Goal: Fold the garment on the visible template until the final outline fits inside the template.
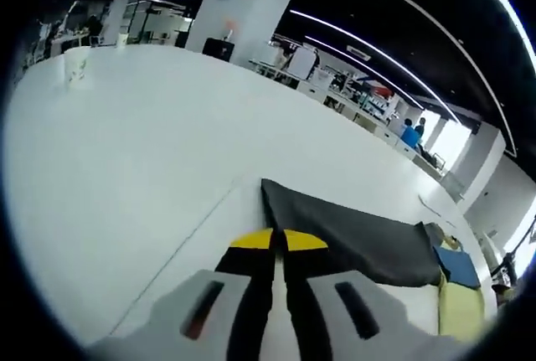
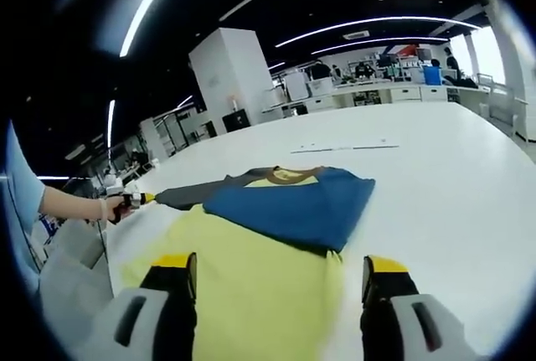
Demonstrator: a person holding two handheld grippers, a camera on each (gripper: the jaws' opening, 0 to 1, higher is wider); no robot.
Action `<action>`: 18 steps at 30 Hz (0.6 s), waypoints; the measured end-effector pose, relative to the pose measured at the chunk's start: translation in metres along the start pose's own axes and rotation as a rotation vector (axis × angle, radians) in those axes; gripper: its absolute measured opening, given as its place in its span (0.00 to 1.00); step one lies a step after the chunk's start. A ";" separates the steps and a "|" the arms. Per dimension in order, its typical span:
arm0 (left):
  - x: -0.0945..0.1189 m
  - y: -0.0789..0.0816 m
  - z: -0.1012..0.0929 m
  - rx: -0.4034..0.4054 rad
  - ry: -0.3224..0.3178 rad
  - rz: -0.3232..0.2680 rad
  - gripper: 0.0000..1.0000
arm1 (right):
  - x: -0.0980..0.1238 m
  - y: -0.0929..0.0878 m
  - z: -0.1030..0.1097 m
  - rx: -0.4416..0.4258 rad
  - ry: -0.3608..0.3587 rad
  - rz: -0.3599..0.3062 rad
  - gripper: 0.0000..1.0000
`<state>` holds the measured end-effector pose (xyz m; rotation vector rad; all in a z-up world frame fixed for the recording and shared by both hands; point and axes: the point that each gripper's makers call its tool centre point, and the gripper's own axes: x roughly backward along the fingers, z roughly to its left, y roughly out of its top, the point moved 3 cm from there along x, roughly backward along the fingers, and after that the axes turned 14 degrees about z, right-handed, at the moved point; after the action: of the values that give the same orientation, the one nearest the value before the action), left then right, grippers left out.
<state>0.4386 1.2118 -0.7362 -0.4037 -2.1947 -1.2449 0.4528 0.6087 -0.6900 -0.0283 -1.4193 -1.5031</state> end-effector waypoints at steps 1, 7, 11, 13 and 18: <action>0.002 0.001 -0.001 -0.005 0.002 0.004 0.00 | 0.000 -0.001 0.001 0.001 0.002 0.004 0.81; 0.016 0.013 -0.017 0.001 -0.073 -0.017 0.00 | 0.001 0.000 0.004 0.012 0.009 -0.001 0.81; 0.025 0.021 -0.027 -0.035 -0.084 -0.017 0.00 | 0.005 0.004 0.006 0.015 0.018 -0.021 0.86; 0.032 0.030 -0.036 -0.026 -0.128 -0.043 0.00 | 0.004 0.005 0.003 0.031 0.010 -0.018 0.88; 0.043 0.044 -0.061 -0.061 -0.176 -0.065 0.00 | 0.008 0.003 0.002 0.032 0.014 -0.030 0.89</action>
<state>0.4481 1.1820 -0.6552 -0.4866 -2.3378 -1.3600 0.4494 0.6060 -0.6824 0.0233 -1.4381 -1.5026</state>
